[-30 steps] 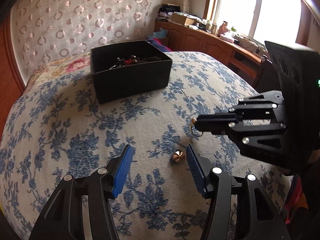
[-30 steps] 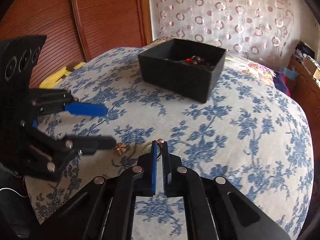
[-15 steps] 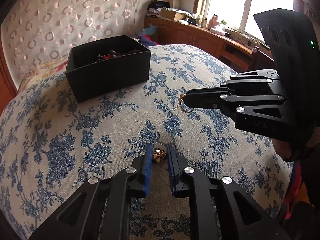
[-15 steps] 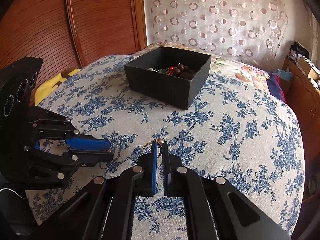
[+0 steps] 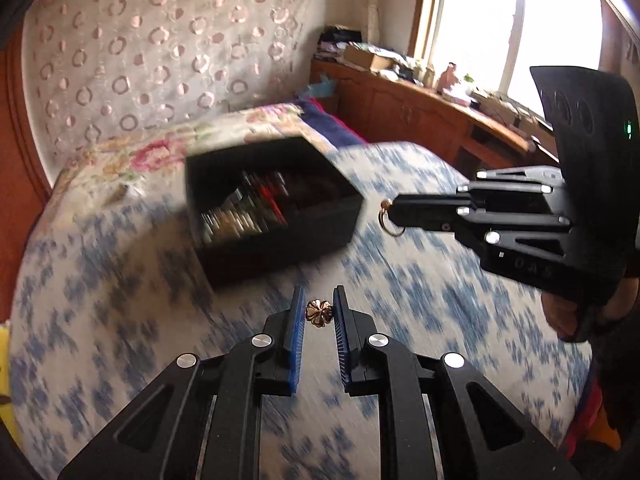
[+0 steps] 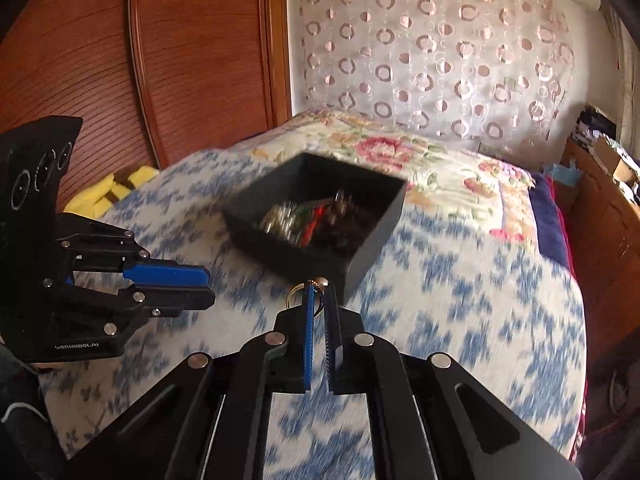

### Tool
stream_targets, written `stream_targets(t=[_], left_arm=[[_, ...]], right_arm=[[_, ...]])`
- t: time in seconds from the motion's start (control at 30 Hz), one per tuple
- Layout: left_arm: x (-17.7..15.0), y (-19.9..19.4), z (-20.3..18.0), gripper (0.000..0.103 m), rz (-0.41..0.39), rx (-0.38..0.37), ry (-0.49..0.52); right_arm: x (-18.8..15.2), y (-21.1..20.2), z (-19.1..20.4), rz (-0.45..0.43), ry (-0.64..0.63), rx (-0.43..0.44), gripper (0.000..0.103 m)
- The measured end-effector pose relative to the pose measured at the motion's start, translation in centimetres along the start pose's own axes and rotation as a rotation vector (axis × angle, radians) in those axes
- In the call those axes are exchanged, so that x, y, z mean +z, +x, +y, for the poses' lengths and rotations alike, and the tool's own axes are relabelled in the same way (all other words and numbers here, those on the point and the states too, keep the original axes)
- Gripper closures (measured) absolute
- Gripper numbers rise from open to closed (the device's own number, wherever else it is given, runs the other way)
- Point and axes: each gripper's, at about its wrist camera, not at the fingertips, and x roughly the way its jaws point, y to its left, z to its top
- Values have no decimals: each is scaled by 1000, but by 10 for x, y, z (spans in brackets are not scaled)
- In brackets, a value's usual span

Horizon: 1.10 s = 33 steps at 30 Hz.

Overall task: Organize jewelry
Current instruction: 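Grasp the gold flower charm with the left tool while the right tool carries the ring charm to the box, then open both tools over the black box to drop the charms in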

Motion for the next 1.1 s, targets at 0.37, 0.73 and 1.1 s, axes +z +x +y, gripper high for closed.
stream_targets(t=[0.37, 0.73, 1.1], left_arm=[[47, 17, 29, 90, -44, 51, -21], [54, 29, 37, 90, -44, 77, -35], [43, 5, 32, 52, -81, 127, -45]], right_arm=[[30, 36, -15, 16, 15, 31, 97], [23, 38, -21, 29, 42, 24, 97], [28, 18, -15, -22, 72, -9, 87]])
